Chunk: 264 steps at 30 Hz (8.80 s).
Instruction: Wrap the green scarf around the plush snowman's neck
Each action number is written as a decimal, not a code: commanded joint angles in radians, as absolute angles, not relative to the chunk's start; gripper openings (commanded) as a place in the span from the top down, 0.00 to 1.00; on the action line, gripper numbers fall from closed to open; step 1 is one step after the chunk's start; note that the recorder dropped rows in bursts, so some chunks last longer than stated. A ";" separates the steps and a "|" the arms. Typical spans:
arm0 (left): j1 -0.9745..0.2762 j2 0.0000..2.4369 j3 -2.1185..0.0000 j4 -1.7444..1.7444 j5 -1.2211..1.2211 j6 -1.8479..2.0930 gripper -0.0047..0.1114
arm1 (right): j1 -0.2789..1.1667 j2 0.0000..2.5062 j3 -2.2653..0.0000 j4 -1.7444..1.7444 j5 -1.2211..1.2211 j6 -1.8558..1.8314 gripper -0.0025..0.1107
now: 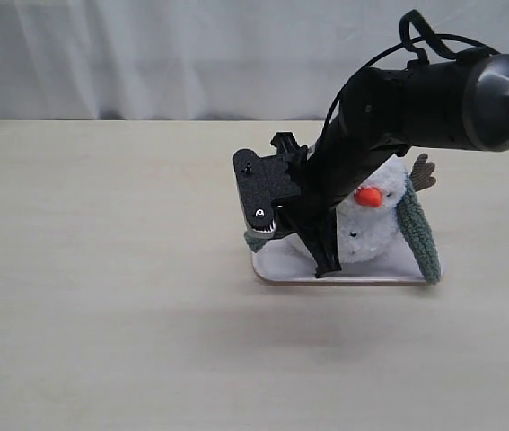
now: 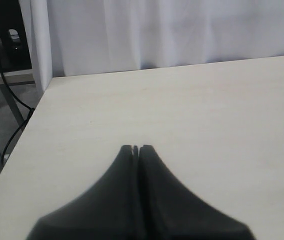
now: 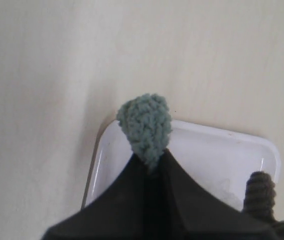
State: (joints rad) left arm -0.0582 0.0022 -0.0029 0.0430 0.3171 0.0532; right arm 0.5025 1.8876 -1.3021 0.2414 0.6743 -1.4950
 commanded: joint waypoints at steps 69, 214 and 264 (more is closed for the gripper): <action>-0.065 0.000 0.000 0.042 0.309 0.051 0.96 | 0.500 1.614 -1.303 -0.212 0.605 -0.105 0.94; -0.065 0.000 0.000 0.042 0.309 0.051 0.96 | 0.254 1.871 -1.534 0.023 0.835 -0.121 0.94; -0.065 0.000 0.000 0.042 0.309 0.051 0.96 | 0.258 1.575 -1.388 0.149 0.800 -0.255 0.94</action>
